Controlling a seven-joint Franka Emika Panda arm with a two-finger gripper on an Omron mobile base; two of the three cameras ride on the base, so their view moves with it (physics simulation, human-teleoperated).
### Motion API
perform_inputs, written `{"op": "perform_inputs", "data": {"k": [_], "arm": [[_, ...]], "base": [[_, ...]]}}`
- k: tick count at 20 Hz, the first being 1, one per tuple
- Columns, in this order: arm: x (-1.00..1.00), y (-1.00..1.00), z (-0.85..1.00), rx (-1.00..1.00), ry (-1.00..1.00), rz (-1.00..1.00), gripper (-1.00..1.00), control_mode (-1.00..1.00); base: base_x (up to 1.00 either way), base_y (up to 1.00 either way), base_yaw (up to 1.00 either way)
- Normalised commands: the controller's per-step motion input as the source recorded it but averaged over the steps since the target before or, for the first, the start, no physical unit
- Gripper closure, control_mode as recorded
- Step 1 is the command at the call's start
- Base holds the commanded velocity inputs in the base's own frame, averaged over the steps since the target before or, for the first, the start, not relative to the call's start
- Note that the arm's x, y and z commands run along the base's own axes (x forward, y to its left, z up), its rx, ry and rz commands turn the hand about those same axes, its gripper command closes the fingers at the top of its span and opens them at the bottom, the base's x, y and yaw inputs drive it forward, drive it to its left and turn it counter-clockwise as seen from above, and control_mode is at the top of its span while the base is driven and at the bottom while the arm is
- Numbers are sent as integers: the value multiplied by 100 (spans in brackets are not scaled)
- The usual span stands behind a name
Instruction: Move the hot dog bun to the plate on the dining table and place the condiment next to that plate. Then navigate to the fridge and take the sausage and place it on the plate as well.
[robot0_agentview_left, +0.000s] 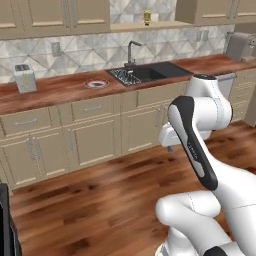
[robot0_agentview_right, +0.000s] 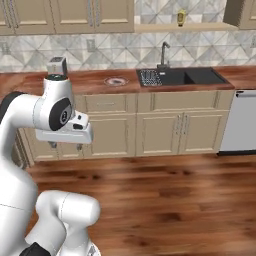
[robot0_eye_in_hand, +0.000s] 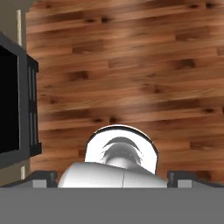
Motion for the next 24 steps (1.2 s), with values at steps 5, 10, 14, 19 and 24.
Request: {"op": "perform_inputs", "data": {"k": [5, 10, 14, 19, 24], "arm": [[0, 0, 0, 0, 0, 0, -100, 100], [0, 0, 0, 0, 0, 0, -100, 100], [0, 0, 0, 0, 0, 0, -100, 100], [0, 0, 0, 0, 0, 0, -100, 100], [0, 0, 0, 0, 0, 0, -100, 100]], "base": [[100, -1, -25], [100, -14, -27], [100, -45, -16], [99, -50, -4], [77, -62, 11]]}}
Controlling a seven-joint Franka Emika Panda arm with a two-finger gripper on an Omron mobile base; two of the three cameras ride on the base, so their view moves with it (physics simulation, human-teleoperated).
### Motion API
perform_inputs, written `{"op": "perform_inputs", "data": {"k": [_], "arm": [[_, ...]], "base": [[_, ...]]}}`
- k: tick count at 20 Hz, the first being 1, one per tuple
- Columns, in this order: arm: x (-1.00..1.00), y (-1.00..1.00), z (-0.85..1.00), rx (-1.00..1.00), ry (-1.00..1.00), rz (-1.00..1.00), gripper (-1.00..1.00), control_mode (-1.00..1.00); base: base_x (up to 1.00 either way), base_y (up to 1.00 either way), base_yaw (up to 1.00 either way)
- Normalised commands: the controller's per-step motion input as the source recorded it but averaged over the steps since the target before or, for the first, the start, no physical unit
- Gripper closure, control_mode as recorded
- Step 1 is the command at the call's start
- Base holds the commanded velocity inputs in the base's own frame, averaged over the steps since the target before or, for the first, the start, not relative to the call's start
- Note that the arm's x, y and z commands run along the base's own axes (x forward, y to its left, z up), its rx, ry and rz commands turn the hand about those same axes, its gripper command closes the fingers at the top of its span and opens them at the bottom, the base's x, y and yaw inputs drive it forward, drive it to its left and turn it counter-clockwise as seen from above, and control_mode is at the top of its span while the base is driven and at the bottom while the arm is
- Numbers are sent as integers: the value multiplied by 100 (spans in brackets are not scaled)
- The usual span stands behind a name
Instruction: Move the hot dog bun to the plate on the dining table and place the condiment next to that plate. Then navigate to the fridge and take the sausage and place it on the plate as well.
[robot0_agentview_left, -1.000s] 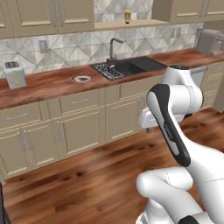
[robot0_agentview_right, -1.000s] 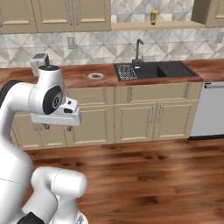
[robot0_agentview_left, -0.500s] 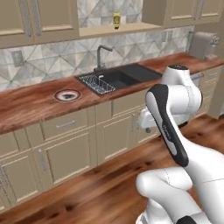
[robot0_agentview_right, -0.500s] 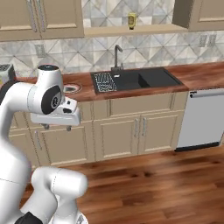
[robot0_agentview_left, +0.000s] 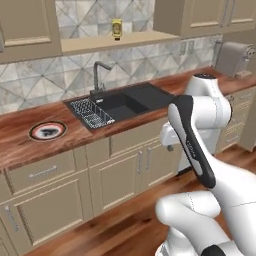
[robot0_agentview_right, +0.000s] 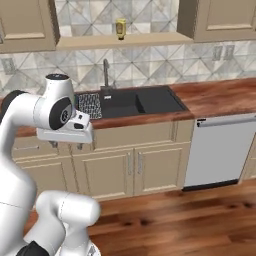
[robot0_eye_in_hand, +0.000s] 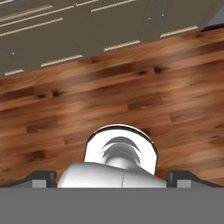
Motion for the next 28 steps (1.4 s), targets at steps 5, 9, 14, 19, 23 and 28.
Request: {"op": "perform_inputs", "data": {"k": [5, 9, 14, 19, 23, 28], "arm": [[0, 0, 0, 0, 0, 0, -100, 100], [0, 0, 0, 0, 0, 0, -100, 100], [0, 0, 0, 0, 0, 0, -100, 100], [0, 0, 0, 0, 0, 0, -100, 100], [0, 0, 0, 0, 0, 0, -100, 100], [0, 0, 0, 0, 0, 0, -100, 100]], "base": [[65, -63, 34], [60, -56, 51], [74, -65, 51], [79, -50, 17], [70, -38, 6], [50, -36, 0]]}}
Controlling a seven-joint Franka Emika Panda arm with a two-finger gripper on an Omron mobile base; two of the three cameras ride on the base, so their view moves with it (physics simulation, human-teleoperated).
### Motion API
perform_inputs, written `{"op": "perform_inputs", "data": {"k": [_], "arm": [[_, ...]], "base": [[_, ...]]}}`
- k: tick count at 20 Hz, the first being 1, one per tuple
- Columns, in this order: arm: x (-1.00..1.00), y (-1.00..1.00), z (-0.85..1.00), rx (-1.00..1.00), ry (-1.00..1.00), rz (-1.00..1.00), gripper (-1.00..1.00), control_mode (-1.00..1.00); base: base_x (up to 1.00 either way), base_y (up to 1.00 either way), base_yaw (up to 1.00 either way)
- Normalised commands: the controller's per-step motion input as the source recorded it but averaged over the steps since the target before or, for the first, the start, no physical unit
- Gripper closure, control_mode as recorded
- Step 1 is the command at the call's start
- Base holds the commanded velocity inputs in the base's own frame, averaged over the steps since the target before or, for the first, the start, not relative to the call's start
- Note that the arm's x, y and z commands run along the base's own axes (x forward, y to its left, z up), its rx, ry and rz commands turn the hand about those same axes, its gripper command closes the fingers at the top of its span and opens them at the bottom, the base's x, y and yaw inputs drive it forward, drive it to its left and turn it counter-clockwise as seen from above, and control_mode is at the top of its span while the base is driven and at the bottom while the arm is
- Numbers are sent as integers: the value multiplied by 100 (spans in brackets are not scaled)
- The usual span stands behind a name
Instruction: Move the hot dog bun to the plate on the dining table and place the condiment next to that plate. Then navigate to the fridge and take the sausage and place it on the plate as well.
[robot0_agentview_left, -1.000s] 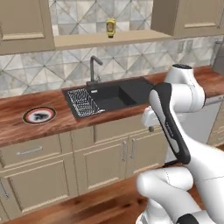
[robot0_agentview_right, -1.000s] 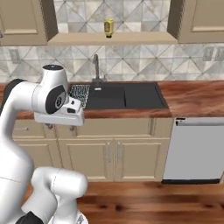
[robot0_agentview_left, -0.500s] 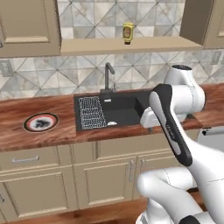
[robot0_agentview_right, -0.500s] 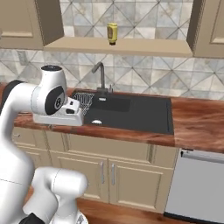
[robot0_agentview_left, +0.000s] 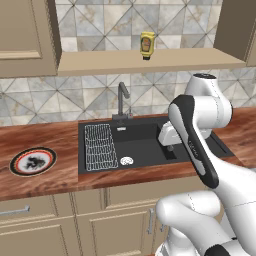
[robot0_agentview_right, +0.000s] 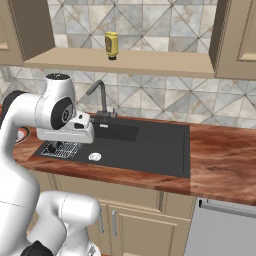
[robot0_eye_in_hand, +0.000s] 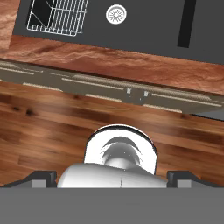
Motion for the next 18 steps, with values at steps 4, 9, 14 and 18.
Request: {"op": "perform_inputs", "data": {"k": [4, 9, 14, 18], "arm": [[0, 0, 0, 0, 0, 0, -100, 100], [5, -9, 0, 2, -1, 0, -100, -100], [-3, -5, 51, 4, -37, 6, -100, -100], [1, -7, 85, 3, -42, 9, -100, -100]], "base": [[34, -33, 0], [14, -18, 0], [0, 0, 0], [0, 0, 0]]}}
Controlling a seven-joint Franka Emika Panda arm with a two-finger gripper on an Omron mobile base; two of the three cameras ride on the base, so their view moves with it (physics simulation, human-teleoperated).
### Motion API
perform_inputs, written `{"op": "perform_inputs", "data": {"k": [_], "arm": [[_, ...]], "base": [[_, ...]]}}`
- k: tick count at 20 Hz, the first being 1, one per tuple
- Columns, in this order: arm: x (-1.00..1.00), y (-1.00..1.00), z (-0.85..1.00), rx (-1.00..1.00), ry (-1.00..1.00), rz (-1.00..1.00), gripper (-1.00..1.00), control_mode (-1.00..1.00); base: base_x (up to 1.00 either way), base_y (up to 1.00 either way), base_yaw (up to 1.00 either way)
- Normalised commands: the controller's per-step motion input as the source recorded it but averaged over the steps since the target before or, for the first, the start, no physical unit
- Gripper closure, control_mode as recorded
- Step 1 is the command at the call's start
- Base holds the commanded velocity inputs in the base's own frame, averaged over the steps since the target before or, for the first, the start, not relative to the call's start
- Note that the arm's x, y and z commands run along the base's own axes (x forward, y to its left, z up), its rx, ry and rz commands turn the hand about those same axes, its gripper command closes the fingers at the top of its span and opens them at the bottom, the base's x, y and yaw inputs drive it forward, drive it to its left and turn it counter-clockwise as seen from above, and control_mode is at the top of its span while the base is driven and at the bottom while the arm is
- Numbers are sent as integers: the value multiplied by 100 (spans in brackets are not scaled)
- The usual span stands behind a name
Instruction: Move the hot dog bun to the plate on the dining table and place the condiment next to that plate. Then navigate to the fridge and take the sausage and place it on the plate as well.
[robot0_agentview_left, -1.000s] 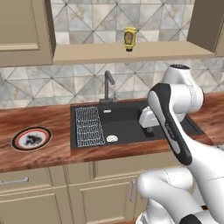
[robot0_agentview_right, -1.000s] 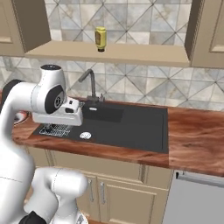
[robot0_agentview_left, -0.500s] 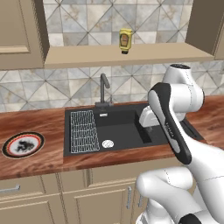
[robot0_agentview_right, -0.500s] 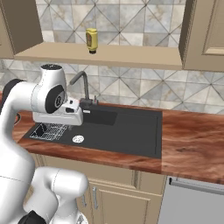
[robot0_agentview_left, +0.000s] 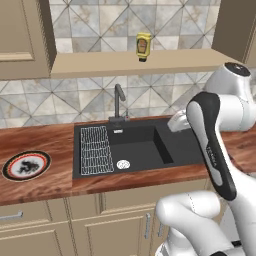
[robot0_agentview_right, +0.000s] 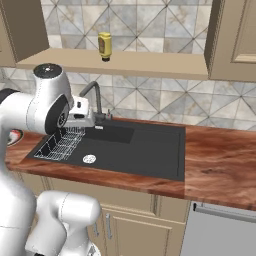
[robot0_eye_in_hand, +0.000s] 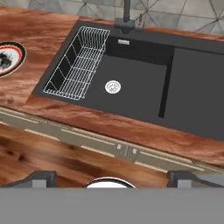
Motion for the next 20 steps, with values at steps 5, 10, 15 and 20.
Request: {"op": "perform_inputs", "data": {"k": [5, 10, 15, 20], "arm": [[10, 0, 83, 0, -31, 12, -100, -100], [39, -1, 65, 0, -21, 5, -100, -100], [69, -10, 48, 0, -7, 1, -100, -100], [58, -2, 50, 2, -10, 0, -100, -100]], "base": [[0, 0, 0], [0, 0, 0], [0, 0, 0], [0, 0, 0]]}}
